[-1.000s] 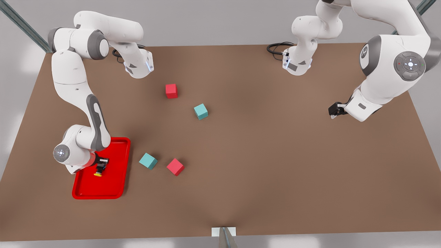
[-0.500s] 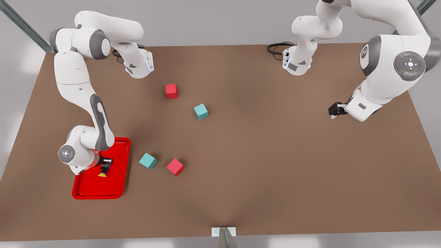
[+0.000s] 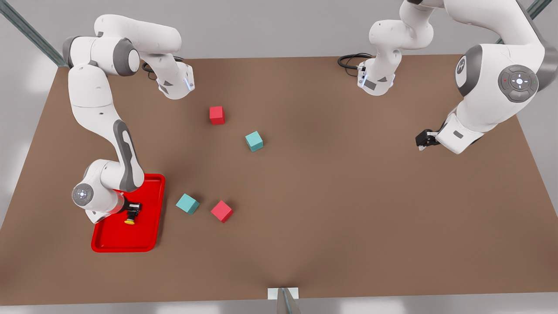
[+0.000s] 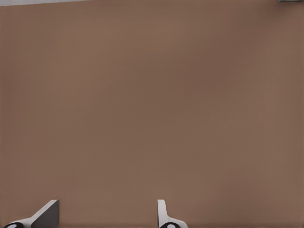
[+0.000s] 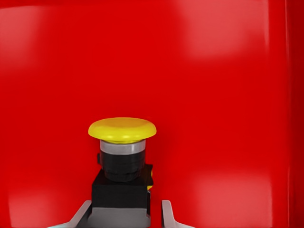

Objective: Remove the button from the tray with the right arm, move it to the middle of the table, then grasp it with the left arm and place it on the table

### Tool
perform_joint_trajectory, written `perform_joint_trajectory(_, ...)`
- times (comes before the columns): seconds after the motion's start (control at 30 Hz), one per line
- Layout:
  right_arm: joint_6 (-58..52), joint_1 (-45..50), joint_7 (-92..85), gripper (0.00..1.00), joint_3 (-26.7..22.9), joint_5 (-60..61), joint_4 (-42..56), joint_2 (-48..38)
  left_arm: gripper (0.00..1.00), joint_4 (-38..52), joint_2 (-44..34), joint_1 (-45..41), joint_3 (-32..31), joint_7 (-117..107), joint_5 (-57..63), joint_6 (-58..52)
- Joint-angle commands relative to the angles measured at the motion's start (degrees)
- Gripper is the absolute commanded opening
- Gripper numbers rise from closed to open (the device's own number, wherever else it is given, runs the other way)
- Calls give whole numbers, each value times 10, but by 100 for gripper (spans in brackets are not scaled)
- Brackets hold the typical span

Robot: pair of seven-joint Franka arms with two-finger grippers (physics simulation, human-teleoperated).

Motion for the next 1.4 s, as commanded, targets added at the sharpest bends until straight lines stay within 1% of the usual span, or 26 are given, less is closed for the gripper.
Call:
perform_joint_trajectory(0.0, 8, 0, 3, 62, 0, 2, 1, 3, 100, 0, -1, 0, 0, 0, 0, 0)
perform_joint_trajectory(0.1, 8, 0, 4, 62, 0, 2, 0, 5, 100, 1, -1, 0, 0, 0, 0, 0)
perform_joint_trajectory(0.13, 15, 0, 4, 60, 0, 3, 0, 5, 100, 0, -1, 0, 0, 0, 0, 0)
perform_joint_trajectory(0.17, 16, 1, 4, 60, 0, 3, 0, 6, 100, 0, -1, 0, 0, 0, 1, 0)
perform_joint_trajectory(0.2, 16, 1, 4, 54, 0, 3, 0, 8, 100, 0, -1, 0, 0, 0, 0, 0)
perform_joint_trajectory(0.23, 16, 1, 4, 46, 0, 2, 0, 8, 100, 1, -1, 0, 0, 0, 0, -1)
perform_joint_trajectory(0.27, 16, 1, 3, 41, 0, 2, 0, 8, 100, 0, -1, 0, 0, 0, 1, 0)
perform_joint_trajectory(0.3, 16, 1, 3, 39, 0, 2, 0, 8, 100, 0, -1, 0, 0, 0, 1, 0)
perform_joint_trajectory(0.57, 7, 19, -4, 40, 0, -1, 0, -1, 100, 0, -1, -1, 0, 0, 0, 0)
perform_joint_trajectory(0.63, -28, 68, 10, 40, 11, 4, 8, -46, 100, 1, -1, 0, 0, 0, 1, -1)
perform_joint_trajectory(0.7, -41, 148, 76, 40, 12, 4, 10, -93, 100, 0, -1, 0, 0, 0, 1, 0)
perform_joint_trajectory(0.73, -43, 183, 114, 40, 16, 4, 22, -99, 100, 0, -1, 0, 0, 0, 1, 0)
perform_joint_trajectory(0.8, -77, 318, 295, 40, 16, 6, 101, -94, 100, 0, -1, 0, 0, 0, 1, 0)
perform_joint_trajectory(0.83, -83, 364, 363, 40, 16, 5, 130, -81, 100, 0, -1, 0, 0, 0, 1, 0)
perform_joint_trajectory(0.9, -81, 440, 544, 40, 16, 20, 193, -20, 100, 0, -1, 0, 0, 0, 1, 0)
perform_joint_trajectory(0.97, -63, 479, 659, 40, 16, 21, 231, 20, 100, 0, -1, 0, 0, 0, 1, 0)
perform_joint_trajectory(1.0, -33, 500, 713, 40, 16, 21, 249, 47, 100, 0, -1, 0, 0, 0, 0, 0)
perform_joint_trajectory(1.03, -8, 521, 757, 41, 16, 54, 274, 78, 100, 0, -1, -1, 0, 0, 0, 0)
perform_joint_trajectory(1.07, 8, 537, 779, 41, 15, 70, 281, 90, 100, 0, 0, 0, 0, 0, 0, 0)
perform_joint_trajectory(1.13, 11, 542, 785, 41, 13, 70, 281, 106, 100, -1, 1, 0, 0, -1, 0, 0)
perform_joint_trajectory(1.27, 59, 550, 693, 42, 14, 69, 281, 150, 100, -1, 9, 0, 0, 0, 0, 3)
perform_joint_trajectory(1.3, 59, 550, 672, 51, 14, 68, 278, 150, 100, -1, 10, 0, 0, 0, 0, 3)
perform_joint_trajectory(1.33, 59, 550, 662, 100, 14, 66, 276, 152, 100, -1, 11, 0, 0, 0, 0, 3)
perform_joint_trajectory(1.37, 59, 550, 653, 100, 14, 66, 276, 151, 100, -1, 13, 0, 0, 0, 0, 3)
